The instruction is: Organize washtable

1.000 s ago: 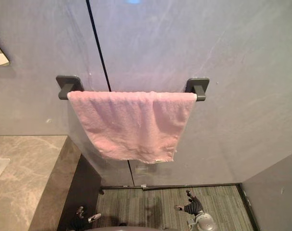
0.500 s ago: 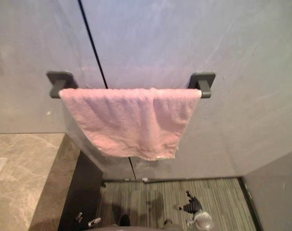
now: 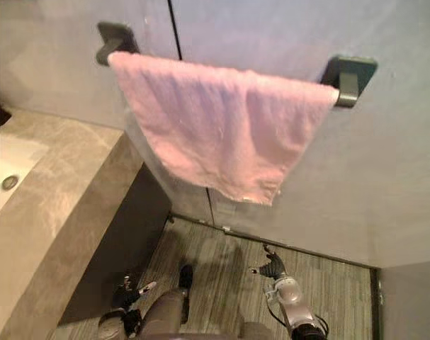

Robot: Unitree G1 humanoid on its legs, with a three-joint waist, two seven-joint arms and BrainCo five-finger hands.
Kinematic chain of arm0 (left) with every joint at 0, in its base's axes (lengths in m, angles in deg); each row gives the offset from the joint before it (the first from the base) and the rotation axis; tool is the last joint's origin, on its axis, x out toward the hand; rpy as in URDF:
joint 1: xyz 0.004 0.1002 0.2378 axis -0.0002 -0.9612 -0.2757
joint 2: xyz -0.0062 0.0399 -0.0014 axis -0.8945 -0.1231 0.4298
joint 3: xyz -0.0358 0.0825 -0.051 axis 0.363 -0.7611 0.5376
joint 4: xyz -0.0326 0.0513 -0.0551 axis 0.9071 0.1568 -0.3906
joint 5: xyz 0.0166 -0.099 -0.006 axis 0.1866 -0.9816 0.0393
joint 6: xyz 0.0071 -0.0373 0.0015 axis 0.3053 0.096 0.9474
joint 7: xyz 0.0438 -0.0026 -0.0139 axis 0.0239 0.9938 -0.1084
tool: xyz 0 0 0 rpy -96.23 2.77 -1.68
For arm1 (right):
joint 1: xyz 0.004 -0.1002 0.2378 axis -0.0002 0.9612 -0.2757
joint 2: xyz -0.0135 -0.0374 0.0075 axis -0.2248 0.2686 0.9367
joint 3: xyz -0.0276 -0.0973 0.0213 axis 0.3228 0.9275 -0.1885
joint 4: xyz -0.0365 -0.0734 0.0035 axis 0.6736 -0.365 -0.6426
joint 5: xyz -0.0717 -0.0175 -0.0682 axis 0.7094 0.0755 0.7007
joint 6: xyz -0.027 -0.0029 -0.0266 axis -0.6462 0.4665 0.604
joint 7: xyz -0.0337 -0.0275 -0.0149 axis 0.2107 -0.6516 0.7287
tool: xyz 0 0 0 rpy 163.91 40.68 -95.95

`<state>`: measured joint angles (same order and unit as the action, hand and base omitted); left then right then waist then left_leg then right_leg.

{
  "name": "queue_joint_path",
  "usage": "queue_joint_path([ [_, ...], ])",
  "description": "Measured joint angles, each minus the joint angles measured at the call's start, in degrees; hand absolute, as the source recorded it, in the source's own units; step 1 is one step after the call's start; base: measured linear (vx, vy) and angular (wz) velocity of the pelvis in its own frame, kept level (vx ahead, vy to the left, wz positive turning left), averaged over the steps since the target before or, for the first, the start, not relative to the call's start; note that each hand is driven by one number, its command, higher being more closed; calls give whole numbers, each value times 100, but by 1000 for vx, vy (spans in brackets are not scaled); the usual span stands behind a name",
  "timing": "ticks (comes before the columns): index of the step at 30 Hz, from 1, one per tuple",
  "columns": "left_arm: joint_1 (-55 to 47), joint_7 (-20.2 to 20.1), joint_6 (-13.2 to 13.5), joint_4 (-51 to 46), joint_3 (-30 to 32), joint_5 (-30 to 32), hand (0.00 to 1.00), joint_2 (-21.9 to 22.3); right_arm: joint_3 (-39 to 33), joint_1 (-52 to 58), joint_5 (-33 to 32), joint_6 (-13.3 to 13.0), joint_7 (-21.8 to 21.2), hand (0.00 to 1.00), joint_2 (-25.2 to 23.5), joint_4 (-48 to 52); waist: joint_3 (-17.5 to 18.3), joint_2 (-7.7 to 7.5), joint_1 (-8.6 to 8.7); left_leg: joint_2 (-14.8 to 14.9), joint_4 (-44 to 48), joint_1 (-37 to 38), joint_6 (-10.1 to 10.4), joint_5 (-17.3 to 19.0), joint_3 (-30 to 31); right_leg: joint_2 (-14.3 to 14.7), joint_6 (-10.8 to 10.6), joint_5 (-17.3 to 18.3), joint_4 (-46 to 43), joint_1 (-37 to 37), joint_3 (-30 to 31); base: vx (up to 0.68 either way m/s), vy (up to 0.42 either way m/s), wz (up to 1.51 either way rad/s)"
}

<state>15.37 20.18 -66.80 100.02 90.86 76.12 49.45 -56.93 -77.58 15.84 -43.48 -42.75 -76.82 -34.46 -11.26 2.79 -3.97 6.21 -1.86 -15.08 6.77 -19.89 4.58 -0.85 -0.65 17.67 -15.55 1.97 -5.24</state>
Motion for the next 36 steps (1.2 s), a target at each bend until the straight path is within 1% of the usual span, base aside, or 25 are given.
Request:
queue_joint_path([
  [1, 2, -3, -1, 2, -8, -18, 0, 0, -42, 12, -8, -2, 3, 0, -1, 5, -24, -70, 9, -32, -64, -8, 64, -61, -56, -40, 79, -42, 33, -42, -165, -327, -158, 87],
  [2, 27, -3, -10, -77, 30, -76, 0, 28, -246, 21, -37, 13, 21, 0, -55, 7, -64, -145, -9, -120, 697, -111, -10, 554, -376, -156, 235, -132, 8, -142, -415, -296, -118, 73],
  [3, 5, -5, -3, -135, 32, -97, 0, -10, -396, 23, -45, 19, 65, 0, -51, 38, -110, -262, -3, -299, 1634, -171, -246, 1323, -679, -345, 252, -183, -38, -217, -543, -269, -133, 69],
  [4, 5, -4, -3, -137, 31, -97, 0, -29, -424, 26, -48, 19, 104, 0, -34, 58, -115, -277, 20, -339, 2041, -142, -263, 1632, -812, -398, 265, -230, -29, -235, -589, -262, -89, 55],
  [5, 6, -8, -4, -138, 26, -97, 0, -26, -508, 38, -56, 19, 131, 0, 31, 84, -102, -266, 38, -287, 2621, 77, -255, 2171, -1051, -451, 263, -355, 40, -277, -682, -238, -26, 43],
  [6, -3, -21, -7, -128, 22, -96, 0, -2, -562, 81, -99, 19, 137, 0, 74, 125, -33, -156, 67, -164, 2835, 445, -206, 2623, -1228, -460, 244, -452, 81, -287, -798, -201, 4, 41],
  [7, -1, -23, -10, -101, 22, -97, 0, 5, -612, 97, -105, 22, 137, 0, 83, 125, -2, -103, 102, -103, 2811, 625, -165, 2741, -1306, -464, 239, -478, 80, -297, -857, -142, 57, 69],
  [8, 8, -25, -13, -91, 22, -94, 0, 8, -745, 111, -119, 60, 150, 0, 89, 114, 53, -16, 263, 0, 2390, 1069, -114, 2832, -1439, -507, 211, -500, 51, -298, -1094, -122, 85, 84],
  [9, 37, -26, -11, -92, 14, -94, 0, 11, -830, 106, -157, 83, 167, 0, 88, 115, 89, 41, 366, 27, 1962, 1304, -103, 2820, -1460, -521, 170, -526, 46, -299, -1247, -178, 138, 114],
  [10, 106, -24, -12, -88, -17, -81, 0, 16, -1006, 98, -166, 109, 222, 0, 82, 113, 186, 184, 471, 13, 1198, 1605, 1, 2704, -1394, -495, 99, -591, 117, -298, -1454, -197, 174, 104],
  [11, 157, -18, -15, -86, -112, -2, 0, -27, -1085, 109, -209, 119, 242, 0, 51, 99, 230, 247, 497, 14, 567, 1826, -96, 2608, -1367, -421, 35, -708, 290, -229, -1612, -132, 135, 79],
  [13, 153, -18, -33, -53, -170, 115, 0, -116, -1086, 116, -210, 140, 231, 0, -85, 24, 282, 96, 447, -60, 295, 1915, -117, 2358, -1259, -425, -14, -970, 575, -83, -1704, -128, 106, 38],
  [14, 104, -16, -54, -46, -169, 116, 0, -149, -1086, 107, -213, 141, 233, 0, -178, -10, 332, -1, 443, -118, 287, 1938, -162, 2324, -1241, -446, -36, -1040, 717, 8, -1706, -146, 106, 17],
  [16, -12, -21, -71, 52, -172, 118, 0, -145, -1065, 109, -212, 140, 233, 0, -250, -14, 381, -32, 448, -192, 284, 1989, -236, 2267, -1243, -479, -101, -1191, 886, 130, -1683, -130, 85, 1],
  [19, -65, -27, -100, 172, -196, 152, 0, -138, -1063, 109, -209, 144, 238, 0, -254, -69, 419, 24, 466, -262, 241, 2002, -317, 2166, -1244, -523, -137, -1342, 996, 170, -1668, -149, 71, 1],
  [23, -136, -35, -123, 354, -196, 249, 0, -143, -981, 121, -204, 214, 235, 0, -277, -277, 420, 25, 466, -335, -61, 2192, -383, 1877, -1158, -532, -142, -1522, 1137, 309, -1713, -153, 23, 6],
  [25, -182, -37, -127, 362, -195, 290, 0, -141, -983, 135, -204, 214, 236, 0, -279, -280, 422, 9, 466, -345, -138, 2223, -400, 1821, -1065, -530, -137, -1567, 1186, 362, -1827, -118, -6, 20],
  [28, -183, -38, -124, 403, -189, 295, 0, -142, -982, 241, -204, 216, 237, 0, -280, -291, 443, -76, 447, -423, -145, 2048, -384, 1728, -720, -565, -175, -1535, 1251, 396, -2173, -160, -4, 60],
  [29, -181, -38, -124, 412, -175, 294, 0, -142, -982, 249, -208, 215, 241, 0, -279, -295, 446, -84, 435, -455, -35, 1830, -385, 1718, -559, -589, -178, -1531, 1272, 381, -2386, -108, 3, 92],
  [31, -157, -35, -122, 381, -147, 271, 0, -140, -994, 247, -223, 214, 264, 0, -258, -315, 388, -73, 337, -499, 265, 1404, -396, 1699, -324, -646, -184, -1536, 1221, 316, -2799, -117, 4, 110],
  [32, -168, -28, -122, 281, -130, 264, 0, -144, -1023, 205, -278, 215, 298, 0, -238, -428, 380, -72, 297, -453, 374, 1132, -524, 1789, -499, -740, -183, -1571, 1147, 235, -3142, -113, 14, 112],
  [33, -165, -28, -122, 261, -120, 259, 0, -137, -1057, 202, -324, 215, 319, 0, -236, -458, 382, -69, 295, -390, 426, 1015, -595, 1839, -698, -780, -141, -1620, 1140, 220, -3296, -88, 43, 141],
  [34, -172, -30, -121, 213, -119, 222, 0, -110, -1083, 168, -368, 215, 387, 0, -188, -484, 326, -134, 278, -214, 587, 884, -630, 1864, -1195, -932, -110, -1662, 1080, 165, -3592, -11, 82, 129],
  [35, -162, -32, -121, 154, -106, 120, 0, -91, -1107, 64, -391, 224, 405, 0, -111, -516, 275, -83, 260, -60, 875, 808, -628, 1864, -1630, -1134, -103, -1647, 882, 171, -3814, 9, 101, 116],
  [36, -195, -32, -122, 150, -103, 106, 0, -85, -1108, 25, -403, 224, 409, 0, -66, -516, 257, -108, 267, 11, 1013, 807, -629, 1864, -1791, -1266, -126, -1628, 765, 173, -3904, 15, 165, 111],
])
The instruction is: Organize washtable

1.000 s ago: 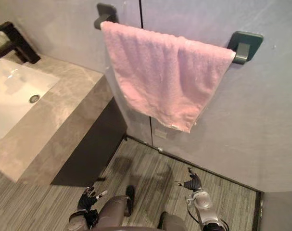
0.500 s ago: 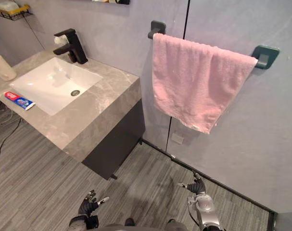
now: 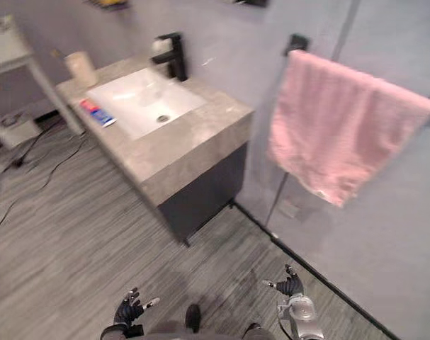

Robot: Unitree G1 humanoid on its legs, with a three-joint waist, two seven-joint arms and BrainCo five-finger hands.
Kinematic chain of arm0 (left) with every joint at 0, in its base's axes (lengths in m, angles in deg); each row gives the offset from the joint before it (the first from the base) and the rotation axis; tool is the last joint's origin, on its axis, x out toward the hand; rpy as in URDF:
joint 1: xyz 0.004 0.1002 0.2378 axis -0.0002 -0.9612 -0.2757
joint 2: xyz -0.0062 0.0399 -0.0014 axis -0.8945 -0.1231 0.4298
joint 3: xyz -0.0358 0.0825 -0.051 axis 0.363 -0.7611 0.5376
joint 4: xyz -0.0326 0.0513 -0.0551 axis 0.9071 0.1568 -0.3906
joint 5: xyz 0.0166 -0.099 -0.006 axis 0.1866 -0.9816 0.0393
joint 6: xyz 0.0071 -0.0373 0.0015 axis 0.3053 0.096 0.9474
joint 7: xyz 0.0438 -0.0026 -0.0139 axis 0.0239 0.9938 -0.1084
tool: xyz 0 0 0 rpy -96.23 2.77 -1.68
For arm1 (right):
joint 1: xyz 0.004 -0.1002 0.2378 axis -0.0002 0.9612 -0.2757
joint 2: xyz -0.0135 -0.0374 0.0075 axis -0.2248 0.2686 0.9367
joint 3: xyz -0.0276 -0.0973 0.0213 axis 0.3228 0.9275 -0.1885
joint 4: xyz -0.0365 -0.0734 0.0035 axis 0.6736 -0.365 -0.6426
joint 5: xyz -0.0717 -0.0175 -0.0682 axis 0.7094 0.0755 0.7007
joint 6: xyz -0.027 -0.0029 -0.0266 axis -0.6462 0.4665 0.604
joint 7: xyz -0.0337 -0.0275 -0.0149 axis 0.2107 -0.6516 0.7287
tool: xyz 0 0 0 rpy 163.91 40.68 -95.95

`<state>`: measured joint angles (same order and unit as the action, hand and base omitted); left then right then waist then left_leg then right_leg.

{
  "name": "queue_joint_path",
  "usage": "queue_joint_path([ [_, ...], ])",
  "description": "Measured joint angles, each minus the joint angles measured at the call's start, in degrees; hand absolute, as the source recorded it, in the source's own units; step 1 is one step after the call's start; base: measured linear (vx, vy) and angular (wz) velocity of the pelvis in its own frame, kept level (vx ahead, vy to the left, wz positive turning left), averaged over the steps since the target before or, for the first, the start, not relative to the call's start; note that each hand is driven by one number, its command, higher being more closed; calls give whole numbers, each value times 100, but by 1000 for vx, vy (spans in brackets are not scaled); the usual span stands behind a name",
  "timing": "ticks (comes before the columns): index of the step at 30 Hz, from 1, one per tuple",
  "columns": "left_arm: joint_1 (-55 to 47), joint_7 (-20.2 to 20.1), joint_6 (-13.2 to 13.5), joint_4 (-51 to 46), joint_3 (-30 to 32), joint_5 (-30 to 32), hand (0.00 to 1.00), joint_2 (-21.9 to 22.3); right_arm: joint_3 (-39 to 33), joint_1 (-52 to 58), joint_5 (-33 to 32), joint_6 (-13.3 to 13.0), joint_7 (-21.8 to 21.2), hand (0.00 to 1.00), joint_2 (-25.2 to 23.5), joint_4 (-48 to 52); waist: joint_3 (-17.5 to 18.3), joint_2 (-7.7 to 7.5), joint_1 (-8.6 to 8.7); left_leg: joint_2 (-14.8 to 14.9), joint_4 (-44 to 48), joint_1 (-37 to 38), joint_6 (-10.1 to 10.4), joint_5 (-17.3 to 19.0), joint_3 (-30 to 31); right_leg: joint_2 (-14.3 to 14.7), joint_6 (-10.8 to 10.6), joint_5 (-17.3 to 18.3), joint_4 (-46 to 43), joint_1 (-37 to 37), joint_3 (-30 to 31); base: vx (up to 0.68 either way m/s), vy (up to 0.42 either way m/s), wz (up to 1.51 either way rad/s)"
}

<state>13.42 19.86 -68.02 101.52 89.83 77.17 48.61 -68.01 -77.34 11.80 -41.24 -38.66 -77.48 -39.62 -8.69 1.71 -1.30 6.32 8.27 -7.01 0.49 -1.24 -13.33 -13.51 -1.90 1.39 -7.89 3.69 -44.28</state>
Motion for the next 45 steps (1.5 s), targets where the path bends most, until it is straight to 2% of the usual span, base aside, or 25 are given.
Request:
queue_joint_path([
  [1, -50, 2, -1, -25, 3, 3, 0, 9, -1, -99, -13, -6, 0, 0, 110, 12, 4, 10, 53, 297, 266, 73, -3, 1, -526, -342, -111, 54, -309, 59, -225, 19, 152, 97],
  [3, -46, 2, -1, -83, 12, 4, 0, 26, -17, -103, -13, -22, 1, 0, 218, 10, 26, 65, 56, 668, 299, 197, 19, 192, -1091, -612, -253, 66, -566, 121, -453, 11, 190, 92],
  [5, 18, 7, -1, -151, 211, 9, 0, 28, -119, -157, -10, -10, 1, 0, 222, -7, 48, -137, 35, 481, 293, 172, 44, 374, -2143, -1111, -522, -147, -614, 161, -782, -15, 335, 82],
  [6, 22, 9, -3, -151, 266, 9, 0, 17, -102, -176, -7, -11, -13, 0, 168, -8, 31, -204, 32, 388, 247, 188, 25, 386, -2216, -1177, -561, -213, -501, 205, -860, 16, 349, 60],
  [9, 43, -5, -29, -168, 410, 119, 0, -70, -57, -136, 30, -1, -56, 0, -91, -152, 46, -292, -35, 130, 915, -343, -262, 772, -1723, -1317, -326, -548, -173, 457, -1286, 11, 336, 81],
  [11, 44, -18, -27, -262, 403, 223, 0, -84, 0, -50, 45, 37, -60, 0, -133, -286, 38, -289, -168, 51, 1467, -597, -391, 1088, -1421, -1468, -246, -501, -416, 557, -1277, 18, 274, 90],
  [12, 41, -53, -32, -264, 386, 253, 0, -105, 84, 9, 48, 41, -64, 0, -158, -304, 19, -303, -256, -92, 1630, -660, -509, 1210, -1203, -1550, 253, -173, -700, 486, -743, 24, 267, 95],
  [13, 40, -91, -34, -263, 369, 262, 0, -138, 131, 24, 49, 41, -64, 0, -177, -333, 5, -334, -249, -208, 1638, -661, -546, 1247, -1067, -1556, 460, 118, -860, 449, -281, 34, 223, 128],
  [15, 66, -132, -47, -328, 353, 374, 0, -251, 255, 49, 29, 43, -106, 0, -210, -336, -107, -500, -258, -666, 1569, -598, -686, 1333, -554, -1126, 285, 1143, -1749, 5, 1734, 56, 135, 132],
  [17, -4, -139, -134, -344, 357, 423, 0, -331, 272, 54, 18, 37, -179, 0, -239, -335, -180, -527, -258, -900, 1417, -405, -716, 1349, -215, -916, 150, 1442, -2407, -214, 2243, 94, 64, 99],
  [20, -125, -137, -158, -404, 367, 431, 0, -401, 312, 61, -45, 3, -177, 0, -380, -325, -307, -563, -245, -1002, 1158, -134, -720, 1350, 261, -434, -55, 1677, -2803, -785, 2173, 95, 3, 70],
  [24, -153, -138, -158, -430, 272, 405, 0, -394, 355, 107, -166, 20, -170, 0, -402, -329, -521, -566, -235, -979, 1123, 54, -719, 1351, 628, 11, -222, 1593, -2113, -1455, 2205, 145, -75, 71],
  [25, -155, -130, -165, -429, 188, 396, 0, -395, 354, 80, -207, 18, -160, 0, -409, -320, -557, -522, -233, -872, 1091, 137, -701, 1359, 792, 207, -248, 1121, -1400, -1659, 2227, 227, -113, 47],
  [27, -154, -131, -161, -431, 177, 393, 0, -420, 354, 81, -233, 17, -157, 0, -421, -318, -557, -546, -243, -853, 986, 177, -625, 1397, 854, 271, -294, 831, -923, -1716, 2279, 197, -110, 37],
  [31, -185, -122, -161, -448, 162, 397, 0, -450, 344, 299, -252, 15, -154, 0, -460, -3, -481, -608, -223, -775, 1239, 281, -295, 1805, 1041, 272, 6, 612, -1315, -1978, 2490, 308, -196, 36],
  [33, -300, -125, -185, -492, 183, 393, 0, -358, 389, 503, -253, 21, -158, 0, -531, 277, -398, -419, -221, -216, 1983, 426, 259, 2253, 856, 605, 247, 545, -1445, -1667, 2325, 555, -273, -5],
  [34, -339, -125, -194, -511, 205, 390, 0, -306, 395, 555, -257, 14, -156, 0, -559, 398, -397, -250, -211, 104, 2638, 250, 320, 2262, 706, 844, 418, 662, -1444, -1552, 2278, 576, -245, -43],
  [35, -338, -136, -208, -607, 213, 382, 0, -192, 404, 562, -265, 12, -157, 0, -597, 453, -378, -122, -213, 510, 3618, -35, 457, 2003, 473, 1141, 531, 751, -1288, -1293, 2338, 543, -190, -57],
  [36, -349, -130, -208, -708, 262, 378, 0, -147, 399, 583, -292, 14, -149, 0, -639, 535, -379, -90, -233, 729, 4280, -266, 390, 1590, 338, 1300, 632, 746, -1148, -1067, 2453, 560, -185, -67],
  [37, -347, -129, -206, -746, 292, 378, 0, -139, 400, 596, -330, 8, -135, 0, -659, 573, -380, -102, -258, 834, 4606, -377, 405, 1496, 298, 1368, 688, 781, -1071, -930, 2547, 583, -149, -90],
  [39, -202, -124, -204, -749, 439, 361, 0, -119, 385, 541, -441, 0, -50, 0, -652, 554, -385, -222, -266, 812, 4505, -594, 434, 1863, 161, 1442, 741, 806, -649, -418, 2971, 520, -124, -88],
  [41, -50, -124, -187, -752, 452, 340, 0, -52, 349, 508, -482, -1, -35, 0, -620, 517, -445, -338, -263, 631, 3896, -740, 363, 1917, 107, 1397, 741, 806, -398, -81, 3295, 424, -23, -73],
  [43, 29, -130, -177, -751, 451, 337, 0, 3, 256, 453, -486, 2, -36, 0, -627, 504, -449, -343, -267, 448, 3397, -902, 359, 1919, 233, 1316, 739, 807, -320, 99, 3508, 413, 111, -85],
  [44, 97, -130, -172, -752, 449, 338, 0, 48, 217, 478, -484, 0, -32, 0, -647, 490, -502, -434, -269, 145, 2429, -1034, 512, 1764, 600, 1193, 687, 836, -295, 301, 3707, 398, 172, -91],
  [45, 92, -130, -162, -751, 447, 337, 0, 58, 213, 533, -484, -1, -31, 0, -649, 491, -486, -405, -272, 44, 2015, -1034, 518, 1585, 762, 1174, 553, 873, -297, 381, 3738, 483, 263, -103],
])
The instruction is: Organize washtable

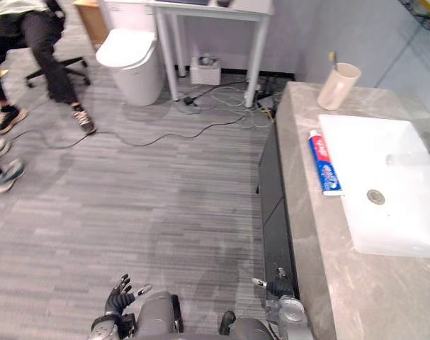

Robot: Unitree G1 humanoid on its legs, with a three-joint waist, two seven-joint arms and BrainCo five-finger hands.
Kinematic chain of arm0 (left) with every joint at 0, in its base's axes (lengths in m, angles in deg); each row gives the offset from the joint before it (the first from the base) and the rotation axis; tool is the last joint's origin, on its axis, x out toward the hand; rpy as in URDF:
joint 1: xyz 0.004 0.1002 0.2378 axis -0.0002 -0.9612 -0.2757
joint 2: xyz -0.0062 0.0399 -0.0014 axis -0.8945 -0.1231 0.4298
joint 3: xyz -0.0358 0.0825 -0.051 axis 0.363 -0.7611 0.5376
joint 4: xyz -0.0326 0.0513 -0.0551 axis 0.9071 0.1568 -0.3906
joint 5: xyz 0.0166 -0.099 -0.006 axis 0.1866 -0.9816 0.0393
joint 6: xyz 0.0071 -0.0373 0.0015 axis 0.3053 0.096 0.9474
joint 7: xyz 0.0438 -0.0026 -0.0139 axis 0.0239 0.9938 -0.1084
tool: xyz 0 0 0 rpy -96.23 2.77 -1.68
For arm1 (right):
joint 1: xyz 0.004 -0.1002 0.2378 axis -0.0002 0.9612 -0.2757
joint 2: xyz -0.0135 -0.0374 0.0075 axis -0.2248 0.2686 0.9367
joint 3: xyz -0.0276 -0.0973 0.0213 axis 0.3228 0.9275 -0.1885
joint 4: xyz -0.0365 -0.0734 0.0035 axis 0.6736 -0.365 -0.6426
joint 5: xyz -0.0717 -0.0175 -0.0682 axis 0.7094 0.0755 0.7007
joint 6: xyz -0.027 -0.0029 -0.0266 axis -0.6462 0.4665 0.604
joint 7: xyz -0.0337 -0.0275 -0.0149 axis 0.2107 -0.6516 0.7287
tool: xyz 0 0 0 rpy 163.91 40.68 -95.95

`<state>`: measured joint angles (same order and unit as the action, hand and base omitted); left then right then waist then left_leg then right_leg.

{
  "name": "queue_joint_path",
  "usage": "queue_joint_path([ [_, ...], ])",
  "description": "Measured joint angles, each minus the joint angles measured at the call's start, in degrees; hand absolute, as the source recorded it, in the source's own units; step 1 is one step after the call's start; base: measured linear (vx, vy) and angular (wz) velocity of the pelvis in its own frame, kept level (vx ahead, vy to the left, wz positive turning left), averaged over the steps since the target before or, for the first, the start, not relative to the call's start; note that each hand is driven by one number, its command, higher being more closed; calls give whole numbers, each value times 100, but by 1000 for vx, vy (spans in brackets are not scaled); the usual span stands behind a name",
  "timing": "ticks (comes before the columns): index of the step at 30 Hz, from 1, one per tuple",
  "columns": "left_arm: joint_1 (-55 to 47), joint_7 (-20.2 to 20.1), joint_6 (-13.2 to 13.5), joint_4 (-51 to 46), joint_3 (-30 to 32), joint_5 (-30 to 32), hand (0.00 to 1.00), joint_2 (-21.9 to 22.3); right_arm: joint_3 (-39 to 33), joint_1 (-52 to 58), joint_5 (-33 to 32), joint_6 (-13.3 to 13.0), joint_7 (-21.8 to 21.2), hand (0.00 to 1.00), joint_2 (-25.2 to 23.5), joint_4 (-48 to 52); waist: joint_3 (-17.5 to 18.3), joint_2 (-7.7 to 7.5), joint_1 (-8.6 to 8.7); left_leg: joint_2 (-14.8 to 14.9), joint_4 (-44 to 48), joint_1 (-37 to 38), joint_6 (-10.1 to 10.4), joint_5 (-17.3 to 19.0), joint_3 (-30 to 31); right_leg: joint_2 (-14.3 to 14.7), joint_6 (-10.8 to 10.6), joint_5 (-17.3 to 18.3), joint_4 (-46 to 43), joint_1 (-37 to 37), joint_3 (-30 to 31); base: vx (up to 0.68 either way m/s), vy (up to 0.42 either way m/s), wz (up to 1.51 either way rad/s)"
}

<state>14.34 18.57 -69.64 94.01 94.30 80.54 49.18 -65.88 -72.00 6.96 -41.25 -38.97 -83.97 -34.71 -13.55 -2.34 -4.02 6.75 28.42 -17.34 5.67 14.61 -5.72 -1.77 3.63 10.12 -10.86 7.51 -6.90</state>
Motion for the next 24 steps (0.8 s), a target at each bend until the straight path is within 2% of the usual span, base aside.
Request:
queue_joint_path([
  [1, -41, 3, 7, 1, -22, 1, 0, 31, -59, 139, 4, -21, -6, 0, 36, 40, 82, 149, -10, -38, -781, 77, -133, -871, 343, 48, -310, 181, -2, 170, 67, 396, 262, -84],
  [2, -75, 6, 18, 39, -27, 2, 0, 109, -140, 257, 6, -17, -3, 0, 50, -8, 153, 272, -15, 56, -689, -5, -348, -1582, 483, 118, -616, 490, -34, 336, 100, 375, 268, -66],
  [3, -12, 5, 0, 120, -26, 2, 0, 44, -160, 290, 4, 14, 8, 0, -61, -22, 181, 84, -6, -65, -486, -58, -363, -1561, 352, -66, -703, 615, -78, 362, 70, 244, 186, -43],
  [5, 13, -5, 11, 121, -31, 23, 0, -9, -212, 464, 24, 3, -23, 0, -254, 64, 317, -133, -10, -260, -459, 66, -563, -1059, 47, -437, -781, 638, -572, 118, 176, 336, 272, -37],
  [7, -1, -5, 5, 127, -53, 63, 0, -7, -208, 483, 61, 4, -29, 0, -292, 76, 314, -129, 7, -354, -462, 265, -645, -800, -126, -610, -872, 586, -1261, -95, 373, 230, 275, -48],
  [8, -38, -8, 0, 135, -87, 108, 0, -24, -195, 512, 107, 4, -46, 0, -346, 77, 307, -126, -7, -425, -591, 642, -744, -639, -350, -807, -1103, 341, -2332, -501, 528, 187, 257, -52],
  [10, -76, -7, 1, 152, -145, 117, 0, -84, -79, 544, 148, 4, -148, 0, -379, 81, 254, -35, 2, -430, -796, 1130, -810, -515, -591, -952, -1084, 87, -3465, -990, 500, 184, 213, -64],
  [11, -89, -5, 1, 155, -151, 115, 0, -113, -53, 553, 193, 2, -177, 0, -382, 120, 261, -50, 10, -429, -879, 1295, -816, -484, -668, -1005, -1045, 132, -3693, -1137, 403, 165, 179, -67],
  [12, -149, -2, 6, 207, -146, 117, 0, -135, -31, 533, 244, -16, -191, 0, -376, 152, 269, -42, 34, -414, -1101, 1574, -825, -455, -808, -1055, -942, 291, -3842, -1388, -36, 126, 115, -48],
  [13, -141, -3, 11, 239, -142, 112, 0, -128, -28, 515, 252, -18, -195, 0, -374, 142, 278, -60, 36, -404, -1196, 1686, -825, -452, -885, -1055, -927, 343, -3756, -1471, -239, 153, 91, -50],
  [15, -127, -4, 18, 343, -43, 107, 0, -112, 114, 374, 320, -27, -201, 0, -295, -129, 311, -113, 99, -377, -1514, 1959, -797, -444, -1159, -1048, -841, 362, -2739, -1602, -1332, 164, 19, -49],
  [16, -122, -2, 24, 385, -23, 105, 0, -112, 154, 314, 342, -22, -202, 0, -270, -232, 323, -132, 137, -377, -1580, 2015, -771, -436, -1235, -1021, -742, 296, -2338, -1582, -1609, 174, -5, -62],
  [17, -115, -5, 18, 456, -16, 104, 0, -144, 183, 243, 356, -15, -206, 0, -257, -338, 375, -163, 173, -388, -1571, 2040, -642, -370, -1372, -862, -521, 16, -1485, -1551, -1882, 216, -42, -61],
  [18, -50, -5, 12, 582, -23, 108, 0, -164, 177, 233, 358, -14, -210, 0, -205, -395, 432, -218, 199, -357, -1386, 2041, -571, -183, -1416, -661, -45, -239, -965, -1487, -1832, 248, -61, -58],
  [20, -18, -26, -7, 734, -58, 117, 0, -131, 120, 269, 331, -22, -221, 0, -91, -416, 466, 31, 252, -102, -1095, 2103, -485, -3, -1418, -375, -47, -226, -724, -1311, -1813, 296, -63, -39],
  [22, -7, -95, -7, 766, -66, 119, 0, -114, 71, 271, 339, -20, -226, 0, -90, -421, 468, 77, 334, 96, -726, 2117, -348, 13, -1406, -164, -46, -224, -429, -1048, -1790, 308, -77, -32],
  [24, -2, -126, -7, 751, -49, 125, 0, -90, 77, 345, 336, -13, -265, 0, -93, -399, 470, 99, 295, 350, 7, 2040, -258, 51, -1390, 70, -32, -216, -165, -782, -1572, 268, -95, -56],
])
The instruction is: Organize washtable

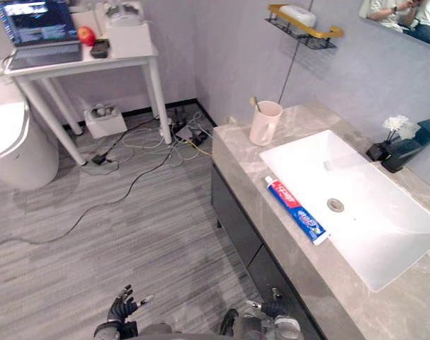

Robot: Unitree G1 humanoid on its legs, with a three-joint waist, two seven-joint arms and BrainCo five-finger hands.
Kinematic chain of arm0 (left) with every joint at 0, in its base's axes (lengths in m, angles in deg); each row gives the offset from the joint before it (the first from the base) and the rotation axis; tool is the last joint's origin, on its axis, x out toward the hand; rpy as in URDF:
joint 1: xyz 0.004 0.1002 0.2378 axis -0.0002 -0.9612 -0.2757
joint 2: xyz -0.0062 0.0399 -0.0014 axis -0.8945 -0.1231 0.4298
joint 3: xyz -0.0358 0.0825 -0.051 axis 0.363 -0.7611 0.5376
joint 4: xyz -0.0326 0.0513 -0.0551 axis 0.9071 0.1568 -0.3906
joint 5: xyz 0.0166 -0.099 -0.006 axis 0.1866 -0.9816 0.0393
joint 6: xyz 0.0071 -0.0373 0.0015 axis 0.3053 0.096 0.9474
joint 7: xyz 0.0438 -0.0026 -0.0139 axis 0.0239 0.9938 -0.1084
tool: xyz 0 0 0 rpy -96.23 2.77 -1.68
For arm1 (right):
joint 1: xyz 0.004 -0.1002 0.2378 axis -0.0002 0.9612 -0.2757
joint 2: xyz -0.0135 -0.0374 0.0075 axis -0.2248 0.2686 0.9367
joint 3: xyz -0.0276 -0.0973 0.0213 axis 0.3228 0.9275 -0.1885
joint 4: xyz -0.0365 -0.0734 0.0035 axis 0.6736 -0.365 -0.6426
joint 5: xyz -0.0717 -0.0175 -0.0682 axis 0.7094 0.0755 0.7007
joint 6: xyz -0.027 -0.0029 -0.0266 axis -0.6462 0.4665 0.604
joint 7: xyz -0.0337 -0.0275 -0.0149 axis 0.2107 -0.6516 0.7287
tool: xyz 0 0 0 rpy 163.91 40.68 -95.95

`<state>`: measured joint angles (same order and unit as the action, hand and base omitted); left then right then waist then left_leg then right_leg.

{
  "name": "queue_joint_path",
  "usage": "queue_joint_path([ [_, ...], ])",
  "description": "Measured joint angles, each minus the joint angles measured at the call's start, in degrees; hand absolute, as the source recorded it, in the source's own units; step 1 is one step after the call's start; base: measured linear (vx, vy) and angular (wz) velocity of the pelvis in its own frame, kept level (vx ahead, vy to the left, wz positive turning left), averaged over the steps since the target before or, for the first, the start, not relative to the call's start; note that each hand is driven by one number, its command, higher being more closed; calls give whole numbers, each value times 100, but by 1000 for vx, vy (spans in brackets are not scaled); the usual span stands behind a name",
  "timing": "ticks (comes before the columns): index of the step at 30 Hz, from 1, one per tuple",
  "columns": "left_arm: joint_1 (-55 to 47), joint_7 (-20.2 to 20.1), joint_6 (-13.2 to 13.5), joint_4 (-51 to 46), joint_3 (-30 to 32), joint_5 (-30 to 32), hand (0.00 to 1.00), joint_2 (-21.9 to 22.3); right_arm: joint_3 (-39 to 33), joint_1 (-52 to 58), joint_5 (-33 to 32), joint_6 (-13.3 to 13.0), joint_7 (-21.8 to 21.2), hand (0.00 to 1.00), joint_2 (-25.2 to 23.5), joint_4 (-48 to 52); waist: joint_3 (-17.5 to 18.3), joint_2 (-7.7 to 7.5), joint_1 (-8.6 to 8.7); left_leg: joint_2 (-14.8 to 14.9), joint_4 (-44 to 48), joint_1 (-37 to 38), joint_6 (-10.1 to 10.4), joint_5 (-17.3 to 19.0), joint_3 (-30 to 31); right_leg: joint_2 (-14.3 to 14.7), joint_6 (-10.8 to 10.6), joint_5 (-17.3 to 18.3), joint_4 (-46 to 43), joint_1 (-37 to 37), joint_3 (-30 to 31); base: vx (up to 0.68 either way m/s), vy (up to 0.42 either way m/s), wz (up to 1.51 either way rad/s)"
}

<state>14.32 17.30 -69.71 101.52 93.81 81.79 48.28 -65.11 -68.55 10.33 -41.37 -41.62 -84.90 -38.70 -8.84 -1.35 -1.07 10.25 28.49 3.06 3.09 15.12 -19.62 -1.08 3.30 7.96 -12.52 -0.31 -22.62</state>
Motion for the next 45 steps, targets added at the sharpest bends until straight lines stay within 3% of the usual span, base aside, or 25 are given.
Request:
queue_joint_path([
  [1, -16, 1, 1, -19, 9, -2, 0, 7, 59, 40, 12, 6, -46, 0, -35, 77, 14, 23, -19, 122, 515, -126, 57, -37, -25, 108, 21, 12, 106, 127, 189, 333, -36, -105],
  [2, -13, 6, 13, -26, 28, -3, 0, 41, 248, 67, 18, -2, -197, 0, 37, 203, 24, 46, -50, 272, 1282, -411, 256, -125, 36, 157, 61, 18, 168, 233, 545, 327, 2, -120],
  [3, -10, 6, 19, -26, 26, 1, 0, 47, 271, 71, 22, -15, -229, 0, 54, 201, 35, 58, -79, 243, 1284, -433, 191, -46, 95, 152, 61, 16, 174, 244, 694, 300, 70, -135],
  [5, -9, 4, 21, -23, 11, 1, 0, 63, 208, 60, 13, -39, -194, 0, 35, 184, 7, 24, -109, 68, 791, -524, 83, 175, 327, 69, 1, -30, 185, 272, 1235, 176, 143, -132],
  [7, -9, 3, 31, -17, 2, 0, 0, 81, 57, 27, 6, -16, -88, 0, -15, 149, -2, 67, -104, -115, 32, -639, 102, 158, 725, -23, -135, -92, 250, 287, 1651, 137, 254, -120],
  [8, -18, 10, 41, -15, 2, 6, 0, 131, 40, 21, 6, -13, -28, 0, 43, 157, -3, 189, -121, -185, -734, -614, 157, 82, 1218, -3, -284, -100, 271, 256, 1957, 54, 316, -123],
  [9, -19, 23, 53, 43, 8, -2, 0, 239, 35, 8, 6, 2, 25, 0, 144, 178, -5, 398, -133, -207, -1084, -476, 233, -370, 1440, 117, -440, -78, 207, 203, 2207, 62, 325, -124],
  [10, -26, 38, 56, 48, 43, -8, 0, 254, 32, 27, 8, 20, 41, 0, 109, 204, 21, 383, -129, -296, -1140, -373, 263, -296, 1377, 46, -488, -114, 245, 221, 2317, 86, 311, -101],
  [11, -37, 55, 62, 51, 47, -2, 0, 218, 52, 80, 9, 14, 44, 0, 80, 315, 19, 272, -124, -534, -1198, -278, 349, -73, 1443, -83, -538, -140, 275, 246, 2491, 127, 285, -88],
  [12, -14, 58, 68, 49, 50, -4, 0, 225, 43, 100, 9, 15, 46, 0, 80, 409, 27, 207, -127, -687, -1171, -185, 233, 47, 1530, -110, -591, -137, 273, 226, 2716, 119, 280, -86],
  [18, -62, 90, 113, 77, 161, 102, 0, 228, 63, 83, 24, 16, 18, 0, -95, 486, 127, 114, -138, -663, -1504, 349, 18, 26, 474, -52, -697, -99, 261, 144, 3389, 119, 171, -98],
  [21, -33, 89, 114, 112, 164, 221, 0, 250, 94, 84, 44, 16, 9, 0, -77, 478, 201, 112, -135, -657, -1382, 469, -50, -16, 357, 19, -707, -122, -40, -158, 3235, 176, 42, -94],
  [24, 13, 92, 142, 370, 147, 220, 0, 350, 114, -69, 173, 16, 11, 0, 115, 352, 212, 382, -102, -667, -1525, 672, -219, -133, 157, -303, -549, -179, -656, -554, 1212, 111, -4, -98],
  [26, 115, 100, 148, 544, 64, 217, 0, 311, 119, -203, 258, 19, 9, 0, 186, 116, 191, 414, -103, -786, -1676, 766, -226, -140, 164, -487, -331, -58, -723, -608, 335, 67, -6, -57],
  [29, 212, 103, 142, 645, -1, 219, 0, 277, 114, -248, 344, 19, 10, 0, 265, -89, 173, 478, -118, -742, -1534, 673, -203, -156, 262, -310, -324, -164, -207, -428, 490, 54, -20, -28],
  [34, 208, 117, 170, 557, 29, 213, 0, 226, 107, -280, 333, 22, 49, 0, 346, -193, 146, 426, -194, -380, 217, 42, -72, -232, 241, -24, -245, -510, 854, 189, 728, 58, -37, -25],
  [35, 221, 118, 173, 552, 40, 215, 0, 200, 102, -298, 310, 25, 76, 0, 343, -200, 104, 350, -292, -321, 677, -144, -41, -229, 304, -14, -204, -557, 983, 281, 901, 97, 26, -72],
  [36, 213, 123, 181, 543, 74, 218, 0, 183, 95, -324, 238, 28, 83, 0, 329, -208, 98, 356, -299, -362, 591, -170, -184, 44, 523, -14, -195, -562, 1025, 334, 1082, 121, 43, -70],
  [38, 222, 124, 182, 524, 83, 213, 0, 180, 55, -343, 194, 28, 104, 0, 322, -208, 80, 327, -281, -430, 179, -351, -137, 254, 1002, -68, -213, -574, 1055, 367, 1218, 82, 57, -53],
  [40, 228, 131, 193, 500, 98, 215, 0, 171, -30, -336, 138, 33, 120, 0, 319, -211, 55, 286, -279, -530, -791, -417, 44, 102, 1510, -169, -335, -586, 1061, 421, 1315, 67, 138, -34],
  [41, 228, 137, 179, 528, 49, 210, 0, 188, -96, -316, 121, 32, 139, 0, 384, -211, 61, 403, -254, -420, -1509, -390, 185, -520, 1750, -114, -469, -576, 1067, 419, 1338, 31, 160, -17],
  [45, 189, 160, 164, 536, 175, 163, 0, 115, -253, -130, 113, 47, 173, 0, 300, -219, 83, 224, -279, -646, -1794, -123, 23, -571, 1596, -341, -688, -568, 1166, 659, 1377, 124, 172, -9],
])
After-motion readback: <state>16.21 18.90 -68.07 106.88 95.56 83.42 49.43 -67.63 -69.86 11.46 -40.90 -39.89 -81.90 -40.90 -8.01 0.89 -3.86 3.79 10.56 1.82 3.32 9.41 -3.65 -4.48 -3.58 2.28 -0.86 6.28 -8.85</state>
